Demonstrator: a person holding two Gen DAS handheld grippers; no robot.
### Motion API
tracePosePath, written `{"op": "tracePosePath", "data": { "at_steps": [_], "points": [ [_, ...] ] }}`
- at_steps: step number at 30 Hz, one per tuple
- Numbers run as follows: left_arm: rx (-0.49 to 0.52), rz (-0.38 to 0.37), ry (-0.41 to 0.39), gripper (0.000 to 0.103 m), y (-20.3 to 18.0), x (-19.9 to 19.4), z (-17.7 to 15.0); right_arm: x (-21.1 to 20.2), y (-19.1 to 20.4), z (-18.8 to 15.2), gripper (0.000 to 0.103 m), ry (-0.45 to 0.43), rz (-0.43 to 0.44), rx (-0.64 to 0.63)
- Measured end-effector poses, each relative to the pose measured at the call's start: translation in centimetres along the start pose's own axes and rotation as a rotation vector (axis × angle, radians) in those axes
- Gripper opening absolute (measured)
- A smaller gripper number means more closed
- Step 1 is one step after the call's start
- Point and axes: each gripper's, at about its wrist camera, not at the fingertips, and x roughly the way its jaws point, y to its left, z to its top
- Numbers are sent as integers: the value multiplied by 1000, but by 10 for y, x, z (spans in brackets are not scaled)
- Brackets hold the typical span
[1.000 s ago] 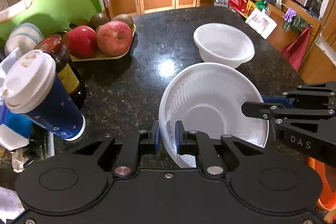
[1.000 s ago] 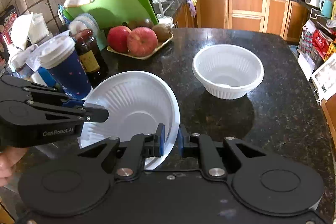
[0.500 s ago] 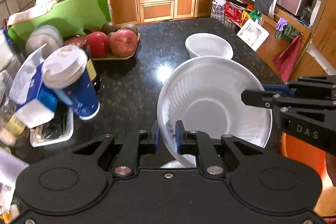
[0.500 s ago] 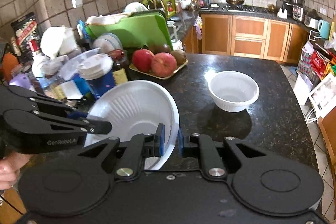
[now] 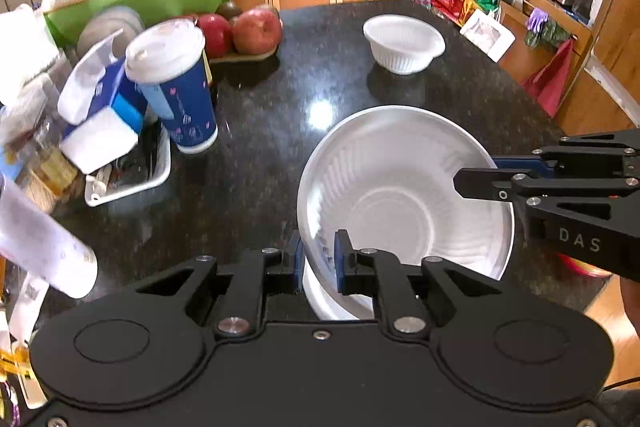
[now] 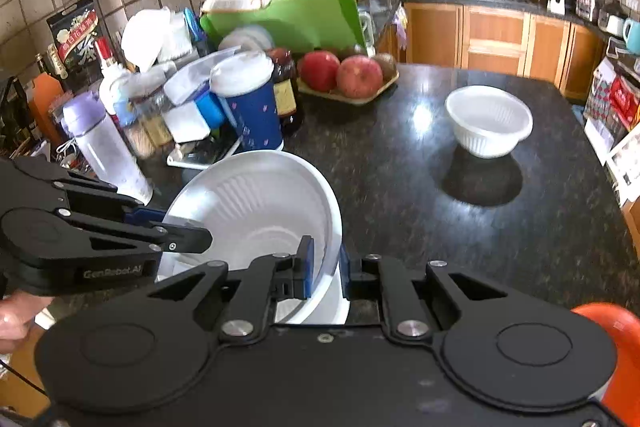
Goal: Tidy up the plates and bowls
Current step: 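Lift the nested white bowls with both tools toward the last white bowl, then lower the nested bowls into the last white bowl and open both tools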
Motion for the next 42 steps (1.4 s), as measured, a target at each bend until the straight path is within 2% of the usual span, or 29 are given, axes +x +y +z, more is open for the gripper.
{"op": "tracePosePath", "data": {
  "at_steps": [17, 20, 23, 25, 29, 33, 42],
  "points": [
    [-21, -27, 92, 20, 5, 26, -19, 24, 2, -17, 15, 101, -15, 44],
    [-17, -18, 85, 20, 4, 27, -19, 27, 2, -17, 15, 101, -20, 39],
    [1, -14, 68, 21, 1, 27, -19, 28, 2, -17, 20, 101, -23, 32],
    [16, -12, 57, 29, -1, 27, -19, 29, 1, -17, 22, 100, -22, 31],
    [27, -26, 53, 35, -3, 28, -18, 29, 0, -18, 22, 91, -31, 15],
    [26, -40, 51, 36, -2, 26, -18, 28, 2, -18, 24, 71, -55, -18],
    [24, -45, 47, 36, -2, 25, -17, 29, -2, -18, 24, 72, -47, -12]
  ]
}}
